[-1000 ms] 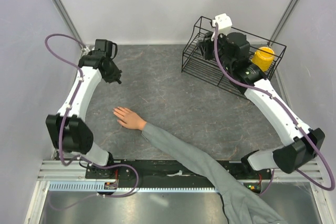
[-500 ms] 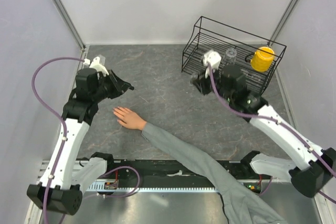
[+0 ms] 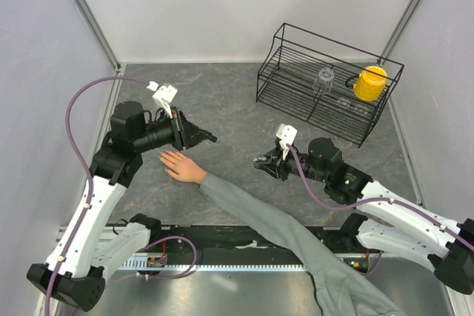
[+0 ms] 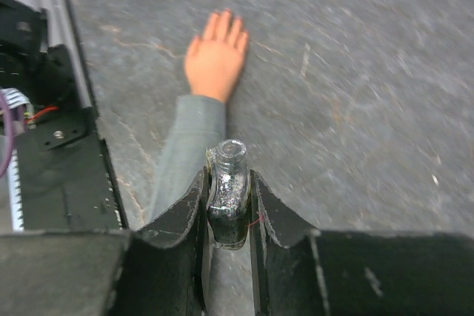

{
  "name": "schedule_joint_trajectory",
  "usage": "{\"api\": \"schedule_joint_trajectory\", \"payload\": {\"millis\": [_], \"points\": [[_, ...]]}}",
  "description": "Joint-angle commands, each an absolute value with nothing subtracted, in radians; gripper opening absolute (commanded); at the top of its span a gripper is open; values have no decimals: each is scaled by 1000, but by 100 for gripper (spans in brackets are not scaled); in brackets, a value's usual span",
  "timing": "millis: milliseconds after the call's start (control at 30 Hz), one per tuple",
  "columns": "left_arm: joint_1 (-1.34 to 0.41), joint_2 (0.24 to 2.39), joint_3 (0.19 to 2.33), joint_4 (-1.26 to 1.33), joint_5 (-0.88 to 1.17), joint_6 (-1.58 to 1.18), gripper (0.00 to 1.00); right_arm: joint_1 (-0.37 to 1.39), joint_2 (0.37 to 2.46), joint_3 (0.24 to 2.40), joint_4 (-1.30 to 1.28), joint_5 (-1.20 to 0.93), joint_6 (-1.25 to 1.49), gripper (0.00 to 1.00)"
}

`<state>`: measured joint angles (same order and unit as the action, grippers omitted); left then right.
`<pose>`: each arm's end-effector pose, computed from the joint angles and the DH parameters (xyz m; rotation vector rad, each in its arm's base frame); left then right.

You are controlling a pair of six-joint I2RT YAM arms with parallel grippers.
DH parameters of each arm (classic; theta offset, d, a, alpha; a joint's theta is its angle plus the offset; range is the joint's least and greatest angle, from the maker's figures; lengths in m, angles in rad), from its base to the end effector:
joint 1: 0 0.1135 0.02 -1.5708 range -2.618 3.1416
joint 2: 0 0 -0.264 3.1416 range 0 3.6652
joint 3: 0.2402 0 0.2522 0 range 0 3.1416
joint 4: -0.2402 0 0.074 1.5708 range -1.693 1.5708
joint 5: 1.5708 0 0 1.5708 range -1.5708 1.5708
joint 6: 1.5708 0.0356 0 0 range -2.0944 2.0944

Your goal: Paint the nails

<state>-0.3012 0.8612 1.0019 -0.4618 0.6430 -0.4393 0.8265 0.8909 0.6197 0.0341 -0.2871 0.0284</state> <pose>0.1650 -0.0736 0.3752 0.3285 1.9519 -1.0999 0.1357 0.1622 0.2856 -0.9237 1.6424 0.8572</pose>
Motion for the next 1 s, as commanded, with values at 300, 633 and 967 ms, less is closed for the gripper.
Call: {"api": "schedule_joint_trajectory", "payload": {"millis": [300,633,967], "points": [[-511,879,1146,-466,723,-284,2,831,953,689,190,-526,-26,0],[-736,943,1206,-512,500,-172,2,839,991,753,123,-588,-21,0],[-802,960,1226,-509,434,-169,2,865,963,718,135,-580,-25,0]]}}
